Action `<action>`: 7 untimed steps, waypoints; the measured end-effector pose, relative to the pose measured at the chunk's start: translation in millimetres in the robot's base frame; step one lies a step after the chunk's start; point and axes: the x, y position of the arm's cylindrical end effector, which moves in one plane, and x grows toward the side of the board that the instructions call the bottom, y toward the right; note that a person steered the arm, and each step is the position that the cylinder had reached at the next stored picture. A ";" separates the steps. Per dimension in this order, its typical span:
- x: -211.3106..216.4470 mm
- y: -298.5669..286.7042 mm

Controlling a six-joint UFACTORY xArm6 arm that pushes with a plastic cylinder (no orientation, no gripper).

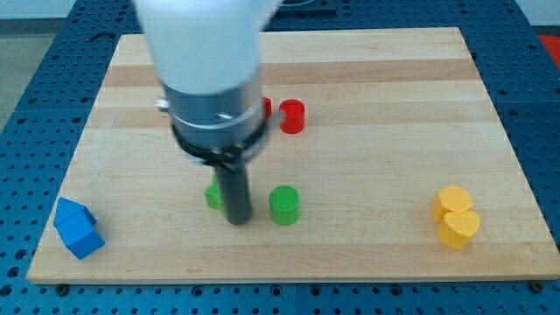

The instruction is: Move green circle below the green star

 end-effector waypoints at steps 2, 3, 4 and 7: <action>-16.4 -40.9; -47.9 12.3; -62.8 79.8; -13.0 162.0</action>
